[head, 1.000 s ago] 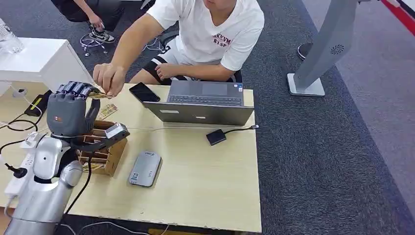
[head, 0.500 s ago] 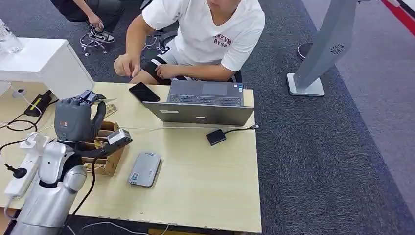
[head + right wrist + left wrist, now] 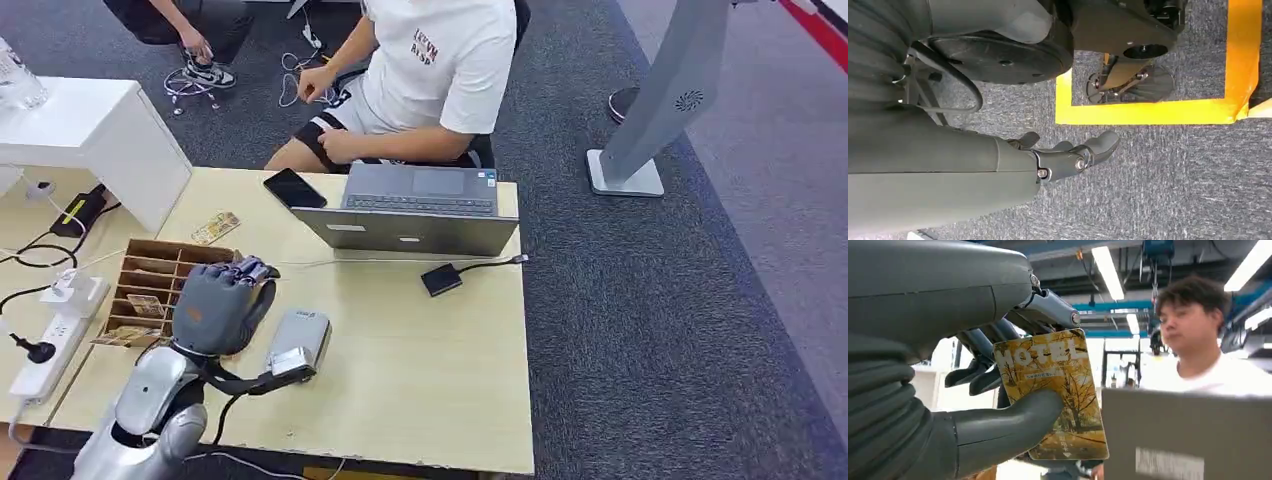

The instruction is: Pass the card to the sensor for recognition and then transmit it.

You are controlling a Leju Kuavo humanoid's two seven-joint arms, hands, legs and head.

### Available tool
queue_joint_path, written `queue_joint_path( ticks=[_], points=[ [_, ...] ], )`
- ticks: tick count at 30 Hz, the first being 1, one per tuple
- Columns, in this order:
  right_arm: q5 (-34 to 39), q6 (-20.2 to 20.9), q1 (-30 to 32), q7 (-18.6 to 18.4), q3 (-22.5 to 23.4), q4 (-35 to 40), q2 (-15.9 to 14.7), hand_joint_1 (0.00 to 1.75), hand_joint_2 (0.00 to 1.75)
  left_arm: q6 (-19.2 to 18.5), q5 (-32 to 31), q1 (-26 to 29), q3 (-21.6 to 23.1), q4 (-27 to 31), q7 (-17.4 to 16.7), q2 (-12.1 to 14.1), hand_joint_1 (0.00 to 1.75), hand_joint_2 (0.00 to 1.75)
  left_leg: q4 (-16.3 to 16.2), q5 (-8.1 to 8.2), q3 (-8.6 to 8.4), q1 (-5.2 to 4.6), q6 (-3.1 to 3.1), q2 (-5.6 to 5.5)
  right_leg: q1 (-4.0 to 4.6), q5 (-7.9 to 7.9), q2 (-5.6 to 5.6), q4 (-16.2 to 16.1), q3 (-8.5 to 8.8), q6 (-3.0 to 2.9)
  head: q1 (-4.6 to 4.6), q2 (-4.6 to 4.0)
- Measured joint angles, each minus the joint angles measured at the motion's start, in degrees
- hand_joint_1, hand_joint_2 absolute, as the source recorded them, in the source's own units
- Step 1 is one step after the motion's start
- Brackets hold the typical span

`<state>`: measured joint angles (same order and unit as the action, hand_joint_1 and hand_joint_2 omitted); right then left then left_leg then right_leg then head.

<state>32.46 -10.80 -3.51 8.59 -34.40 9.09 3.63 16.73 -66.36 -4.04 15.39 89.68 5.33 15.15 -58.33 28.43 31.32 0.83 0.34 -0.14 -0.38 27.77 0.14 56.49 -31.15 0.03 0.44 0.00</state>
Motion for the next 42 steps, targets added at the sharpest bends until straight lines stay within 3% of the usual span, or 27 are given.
queue_joint_path(
  ticks=[6, 14, 23, 33, 42],
  points=[
    [0.6, -0.1, 0.1, 0.0, 0.0, 0.0, 0.0, 0.0, 1.75, -6.3, -0.4, 0.6, 1.0, 0.0, -1.0, 1.5, 1.75, 1.75, 0.0, 0.0, 0.01, 0.01, 0.0, 0.0, 0.0, 0.0, 0.0, 0.0, -0.01, 0.0, 0.0, 0.0],
    [0.7, -0.7, 0.1, -0.5, 0.0, 0.0, -0.1, 0.0, 1.75, -8.4, -0.5, 0.5, 1.8, -0.4, -1.2, 2.5, 1.75, 1.75, 0.0, 0.0, 0.02, 0.0, 0.0, 0.01, 0.0, 0.0, 0.0, 0.0, -0.02, 0.0, 0.0, 0.0],
    [0.7, -0.9, 0.0, -1.4, 0.0, 0.0, -0.3, 0.0, 1.75, -13.9, -0.3, -0.3, 2.3, -3.7, -2.9, 3.8, 1.75, 1.75, 0.0, 0.0, 0.02, 0.01, 0.0, 0.02, 0.0, 0.0, 0.01, 0.0, -0.04, 0.0, 0.02, 0.0],
    [0.7, -0.7, 0.1, -1.5, 0.0, 0.0, -0.4, 0.0, 1.75, -14.8, -0.5, -1.7, 3.1, -8.0, -3.3, 4.2, 1.75, 1.75, 0.0, 0.0, 0.05, 0.0, 0.0, 0.06, 0.0, 0.0, 0.04, 0.0, -0.06, 0.0, 0.0, 0.0],
    [0.5, -0.6, 0.1, -1.5, 0.0, 0.0, -0.5, 0.0, 1.75, -13.5, -1.8, -3.0, 3.8, -12.2, -3.5, 3.1, 1.75, 1.75, 0.0, 0.0, 0.04, 0.0, 0.0, 0.05, 0.0, -0.01, 0.04, 0.0, -0.06, 0.0, 0.0, 0.0]
  ],
)
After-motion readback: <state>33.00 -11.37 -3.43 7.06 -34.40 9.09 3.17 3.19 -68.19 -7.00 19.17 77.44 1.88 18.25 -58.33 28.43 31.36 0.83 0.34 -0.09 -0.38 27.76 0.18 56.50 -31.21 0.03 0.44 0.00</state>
